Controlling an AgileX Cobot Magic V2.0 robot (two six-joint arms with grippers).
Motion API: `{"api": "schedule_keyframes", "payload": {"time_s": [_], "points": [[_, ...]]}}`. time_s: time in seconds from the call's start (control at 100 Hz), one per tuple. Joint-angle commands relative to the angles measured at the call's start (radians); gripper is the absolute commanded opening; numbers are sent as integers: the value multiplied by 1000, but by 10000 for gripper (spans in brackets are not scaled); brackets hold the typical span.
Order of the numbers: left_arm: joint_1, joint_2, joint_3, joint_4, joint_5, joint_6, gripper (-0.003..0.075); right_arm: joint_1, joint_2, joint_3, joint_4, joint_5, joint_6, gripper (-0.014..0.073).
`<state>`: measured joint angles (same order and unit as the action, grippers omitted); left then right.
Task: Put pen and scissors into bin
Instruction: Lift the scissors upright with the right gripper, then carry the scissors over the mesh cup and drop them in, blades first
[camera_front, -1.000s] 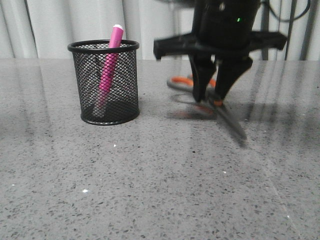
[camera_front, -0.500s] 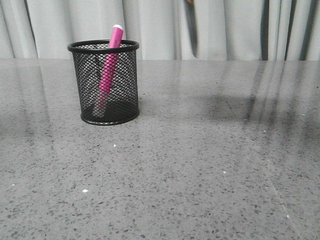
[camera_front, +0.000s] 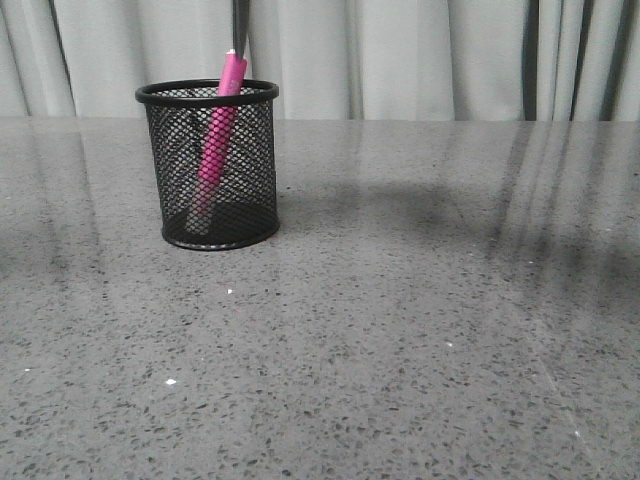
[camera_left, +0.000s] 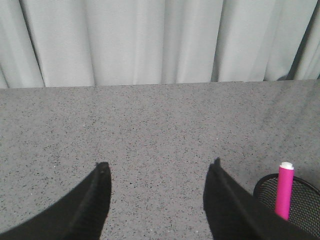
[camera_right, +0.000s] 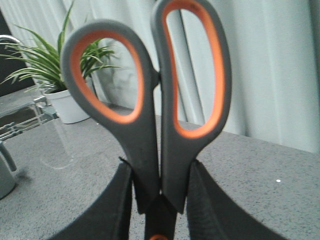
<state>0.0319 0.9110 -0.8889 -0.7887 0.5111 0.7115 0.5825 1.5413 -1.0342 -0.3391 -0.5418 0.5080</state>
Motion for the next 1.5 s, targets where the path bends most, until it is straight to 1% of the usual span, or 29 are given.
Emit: {"api": "schedule_keyframes", "payload": {"time_s": [0.0,0.24,0.43,0.53,0.59,0.83,1.32,1.49], "points": [[2,-14,-26,-35,-47,-11,385,1,-5,-26,-8,-139,1,-76],[2,-14,-26,-35,-49,-11,385,1,59,-26,-41,-164,1,-76],[2,-14,-26,-35,-49,-11,385,1,91,-10,-44,-169,-8,-76],[2,-14,-26,-35,-49,-11,385,1,91,28,-44,-224,-53,-75],[2,-14,-26,-35,-49,-11,385,-1,91,52,-44,-254,-57,-75],[2,-14,-26,-35,-49,-11,385,-1,95,96,-44,-285,-68,-76],[2,-14,-26,-35,-43,-11,385,-1,124,99,-48,-278,-68,-76],[2,-14,-26,-35,-43,-11,385,-1,125,99,-49,-239,-68,-75]]}}
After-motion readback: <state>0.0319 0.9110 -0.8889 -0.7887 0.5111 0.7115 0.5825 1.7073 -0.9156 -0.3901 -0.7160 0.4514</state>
